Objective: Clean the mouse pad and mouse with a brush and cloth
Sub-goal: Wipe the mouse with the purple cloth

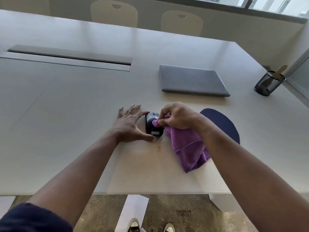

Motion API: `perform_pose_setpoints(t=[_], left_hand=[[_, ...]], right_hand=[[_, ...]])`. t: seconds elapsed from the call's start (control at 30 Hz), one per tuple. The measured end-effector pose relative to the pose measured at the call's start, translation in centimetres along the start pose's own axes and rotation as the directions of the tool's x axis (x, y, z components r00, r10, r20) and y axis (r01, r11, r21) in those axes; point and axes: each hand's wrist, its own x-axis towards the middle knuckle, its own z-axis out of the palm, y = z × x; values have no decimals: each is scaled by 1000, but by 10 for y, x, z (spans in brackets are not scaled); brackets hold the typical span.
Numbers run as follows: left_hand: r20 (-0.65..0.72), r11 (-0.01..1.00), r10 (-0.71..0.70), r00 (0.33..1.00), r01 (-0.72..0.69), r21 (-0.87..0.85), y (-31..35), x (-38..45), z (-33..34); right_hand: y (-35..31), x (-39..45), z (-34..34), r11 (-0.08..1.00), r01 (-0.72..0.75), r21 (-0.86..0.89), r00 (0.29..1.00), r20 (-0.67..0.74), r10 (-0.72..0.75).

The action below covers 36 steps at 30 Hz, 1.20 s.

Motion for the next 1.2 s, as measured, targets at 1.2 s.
perform_pose_setpoints(t=[1.2], left_hand=[[37,999,-29,999,30,-17,1,0,-4]], right_hand=[[-26,50,-11,997,14,-70,994,110,-6]])
